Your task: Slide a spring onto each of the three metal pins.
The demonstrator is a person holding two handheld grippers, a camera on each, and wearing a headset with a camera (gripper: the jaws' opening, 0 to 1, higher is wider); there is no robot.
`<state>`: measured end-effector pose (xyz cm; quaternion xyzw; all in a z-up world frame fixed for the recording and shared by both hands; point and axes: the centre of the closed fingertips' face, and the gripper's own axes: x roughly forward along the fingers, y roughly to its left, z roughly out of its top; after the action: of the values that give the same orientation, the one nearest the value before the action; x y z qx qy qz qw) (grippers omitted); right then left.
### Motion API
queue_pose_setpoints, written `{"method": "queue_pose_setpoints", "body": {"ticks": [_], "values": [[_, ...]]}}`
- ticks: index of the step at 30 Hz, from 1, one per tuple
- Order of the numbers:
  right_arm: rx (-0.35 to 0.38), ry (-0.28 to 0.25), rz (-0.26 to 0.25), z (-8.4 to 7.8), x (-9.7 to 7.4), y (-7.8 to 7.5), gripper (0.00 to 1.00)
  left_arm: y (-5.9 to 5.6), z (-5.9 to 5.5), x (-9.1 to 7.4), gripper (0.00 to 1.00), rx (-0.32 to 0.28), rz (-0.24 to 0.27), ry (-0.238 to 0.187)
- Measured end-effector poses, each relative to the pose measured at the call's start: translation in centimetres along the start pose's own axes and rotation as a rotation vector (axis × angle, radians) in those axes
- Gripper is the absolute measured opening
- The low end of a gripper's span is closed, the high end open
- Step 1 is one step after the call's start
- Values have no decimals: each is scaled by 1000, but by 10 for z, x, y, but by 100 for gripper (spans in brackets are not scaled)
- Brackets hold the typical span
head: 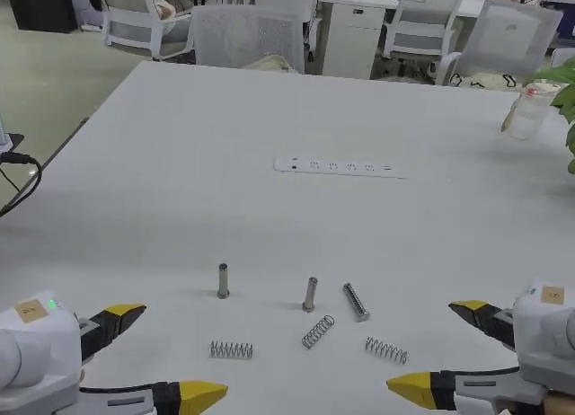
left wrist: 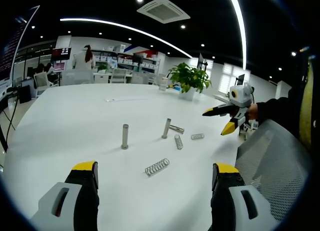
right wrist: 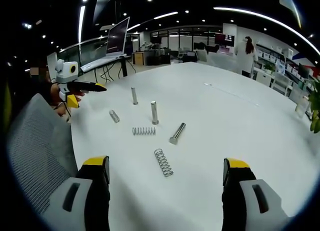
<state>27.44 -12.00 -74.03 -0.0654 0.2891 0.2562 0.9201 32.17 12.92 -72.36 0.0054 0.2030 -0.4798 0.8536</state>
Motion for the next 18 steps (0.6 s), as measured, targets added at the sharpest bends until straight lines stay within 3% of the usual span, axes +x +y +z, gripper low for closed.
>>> {"method": "queue_pose_setpoints", "body": {"ticks": [18], "values": [[3,5,-2,0,0,-1,92,-2,-2,0,91,-2,1,1]]}}
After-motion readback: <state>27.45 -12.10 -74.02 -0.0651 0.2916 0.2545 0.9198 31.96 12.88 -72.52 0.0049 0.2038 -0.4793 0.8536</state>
